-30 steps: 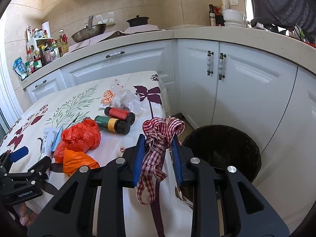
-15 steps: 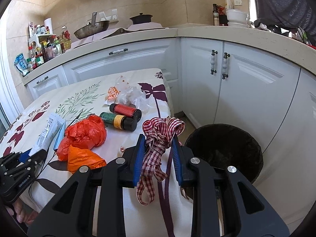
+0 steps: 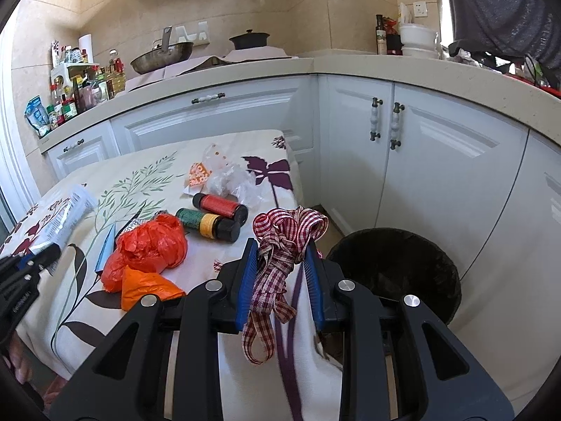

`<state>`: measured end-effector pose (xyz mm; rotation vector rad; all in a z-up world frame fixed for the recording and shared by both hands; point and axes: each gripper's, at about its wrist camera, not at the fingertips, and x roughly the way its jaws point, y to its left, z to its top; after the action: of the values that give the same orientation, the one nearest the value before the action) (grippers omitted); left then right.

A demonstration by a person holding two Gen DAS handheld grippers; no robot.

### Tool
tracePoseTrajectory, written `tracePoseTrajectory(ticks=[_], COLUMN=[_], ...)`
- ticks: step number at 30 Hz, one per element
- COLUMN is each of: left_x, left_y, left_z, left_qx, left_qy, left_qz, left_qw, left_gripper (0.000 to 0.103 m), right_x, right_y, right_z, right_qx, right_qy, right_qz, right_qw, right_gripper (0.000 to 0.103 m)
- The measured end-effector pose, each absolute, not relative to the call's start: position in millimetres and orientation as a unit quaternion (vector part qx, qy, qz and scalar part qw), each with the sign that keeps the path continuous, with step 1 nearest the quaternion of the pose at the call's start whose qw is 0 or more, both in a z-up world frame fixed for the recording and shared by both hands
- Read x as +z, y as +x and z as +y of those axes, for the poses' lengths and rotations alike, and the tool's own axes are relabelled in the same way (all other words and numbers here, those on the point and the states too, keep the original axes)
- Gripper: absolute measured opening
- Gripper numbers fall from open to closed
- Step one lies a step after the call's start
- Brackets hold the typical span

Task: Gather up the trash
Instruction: 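Grasp the white-blue toothpaste box with the left gripper while the right gripper holds the ribbon, then carry ribbon and box to the black bin and open both grippers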

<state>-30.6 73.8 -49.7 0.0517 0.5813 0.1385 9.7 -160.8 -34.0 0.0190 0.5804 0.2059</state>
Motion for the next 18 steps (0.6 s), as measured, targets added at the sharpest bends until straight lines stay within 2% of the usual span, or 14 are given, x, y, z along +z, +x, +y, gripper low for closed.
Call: tracePoseTrajectory(ticks=[18], left_x=[-11], left_y=[0], left_z=[-9], left_qx=[-0.051], left_qy=[0.054], left_qz=[0.241], left_qw=[0.968], left_gripper=[0.013], right_x=[-16], right_y=[17], right_z=[-227], right_qx=[0.022], right_qy=[-0.005], right_qz=[0.255], right_qw=[0.967], right_gripper=[0.026])
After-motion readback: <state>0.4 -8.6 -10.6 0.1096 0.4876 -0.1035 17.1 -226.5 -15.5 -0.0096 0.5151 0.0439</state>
